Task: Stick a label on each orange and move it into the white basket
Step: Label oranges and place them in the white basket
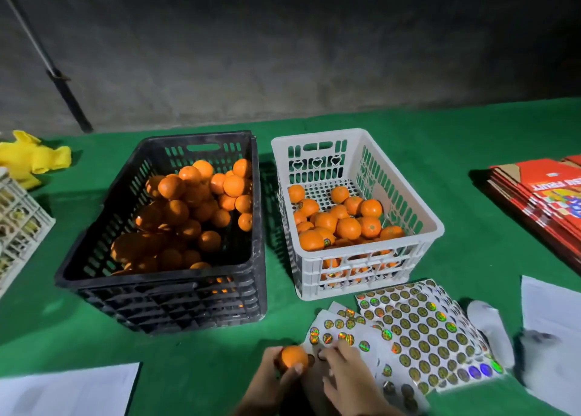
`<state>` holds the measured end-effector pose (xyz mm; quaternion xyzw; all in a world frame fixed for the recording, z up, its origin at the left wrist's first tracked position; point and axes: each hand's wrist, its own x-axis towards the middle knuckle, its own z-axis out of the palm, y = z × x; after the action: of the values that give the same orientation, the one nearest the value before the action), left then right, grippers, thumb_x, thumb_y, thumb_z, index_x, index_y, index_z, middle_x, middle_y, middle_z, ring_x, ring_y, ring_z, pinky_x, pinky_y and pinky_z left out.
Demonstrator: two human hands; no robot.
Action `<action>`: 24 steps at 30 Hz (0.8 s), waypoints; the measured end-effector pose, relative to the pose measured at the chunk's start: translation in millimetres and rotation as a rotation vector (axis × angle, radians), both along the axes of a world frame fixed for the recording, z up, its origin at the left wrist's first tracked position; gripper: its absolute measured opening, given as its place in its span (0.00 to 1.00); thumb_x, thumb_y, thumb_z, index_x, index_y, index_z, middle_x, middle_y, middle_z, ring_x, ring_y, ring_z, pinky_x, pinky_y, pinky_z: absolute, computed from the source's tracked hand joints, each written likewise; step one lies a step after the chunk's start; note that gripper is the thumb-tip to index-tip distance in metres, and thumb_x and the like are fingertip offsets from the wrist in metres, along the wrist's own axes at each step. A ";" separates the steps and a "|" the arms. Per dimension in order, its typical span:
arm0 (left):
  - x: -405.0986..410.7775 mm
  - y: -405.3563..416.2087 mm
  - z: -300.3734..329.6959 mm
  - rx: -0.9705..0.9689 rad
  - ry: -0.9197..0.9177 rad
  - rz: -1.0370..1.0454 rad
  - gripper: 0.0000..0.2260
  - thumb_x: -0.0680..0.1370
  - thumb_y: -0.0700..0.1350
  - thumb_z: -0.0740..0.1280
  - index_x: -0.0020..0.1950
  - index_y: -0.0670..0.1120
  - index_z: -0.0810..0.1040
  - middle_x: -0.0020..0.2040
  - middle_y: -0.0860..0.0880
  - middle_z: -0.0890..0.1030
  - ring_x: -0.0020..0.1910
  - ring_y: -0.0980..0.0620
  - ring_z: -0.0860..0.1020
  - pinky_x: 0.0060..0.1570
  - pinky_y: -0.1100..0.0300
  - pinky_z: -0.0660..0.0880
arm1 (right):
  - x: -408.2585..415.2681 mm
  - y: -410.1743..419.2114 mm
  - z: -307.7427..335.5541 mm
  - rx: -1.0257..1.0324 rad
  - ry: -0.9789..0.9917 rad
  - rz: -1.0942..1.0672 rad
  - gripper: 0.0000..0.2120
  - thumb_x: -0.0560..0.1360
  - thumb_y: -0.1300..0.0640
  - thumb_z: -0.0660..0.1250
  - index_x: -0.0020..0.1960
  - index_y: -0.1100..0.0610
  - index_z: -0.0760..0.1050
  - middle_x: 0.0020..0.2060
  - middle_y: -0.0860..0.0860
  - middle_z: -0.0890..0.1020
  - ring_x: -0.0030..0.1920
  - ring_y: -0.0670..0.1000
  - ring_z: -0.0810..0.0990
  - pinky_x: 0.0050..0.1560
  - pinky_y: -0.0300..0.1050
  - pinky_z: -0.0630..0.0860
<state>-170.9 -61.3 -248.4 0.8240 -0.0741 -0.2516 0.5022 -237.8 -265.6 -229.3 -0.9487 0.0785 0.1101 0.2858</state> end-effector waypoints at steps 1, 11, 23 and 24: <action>-1.8 0.9 2.5 0.008 0.015 -0.003 0.16 0.79 0.45 0.74 0.62 0.48 0.71 0.55 0.49 0.79 0.46 0.72 0.76 0.51 0.74 0.69 | -0.2 -6.2 -0.6 -0.093 -0.030 -0.007 0.25 0.78 0.44 0.65 0.74 0.45 0.68 0.70 0.46 0.66 0.67 0.47 0.68 0.69 0.39 0.68; -6.2 -17.4 23.7 -0.045 0.010 -0.051 0.20 0.79 0.48 0.74 0.68 0.47 0.70 0.57 0.51 0.78 0.54 0.59 0.78 0.54 0.68 0.74 | 11.6 -9.1 -1.0 -0.199 0.100 0.044 0.28 0.81 0.50 0.65 0.79 0.50 0.63 0.75 0.49 0.64 0.72 0.54 0.66 0.69 0.49 0.71; -6.1 -14.4 19.3 -0.045 0.197 -0.078 0.20 0.80 0.56 0.71 0.68 0.55 0.67 0.60 0.54 0.76 0.56 0.58 0.78 0.42 0.70 0.77 | 18.6 -5.6 -2.1 -0.280 0.065 0.114 0.19 0.79 0.54 0.66 0.69 0.47 0.69 0.67 0.47 0.69 0.66 0.52 0.71 0.57 0.47 0.76; -6.1 -14.5 20.9 -0.045 0.207 -0.083 0.21 0.80 0.56 0.71 0.68 0.55 0.66 0.60 0.54 0.76 0.56 0.57 0.78 0.43 0.68 0.78 | 18.5 -5.8 -1.5 -0.272 0.056 0.111 0.17 0.79 0.54 0.66 0.68 0.47 0.70 0.66 0.47 0.70 0.65 0.51 0.71 0.57 0.46 0.76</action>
<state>-177.0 -75.8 -227.5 0.7784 -0.0616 -0.3541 0.5147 -219.4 -271.4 -230.8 -0.9781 0.0480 0.1403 0.1460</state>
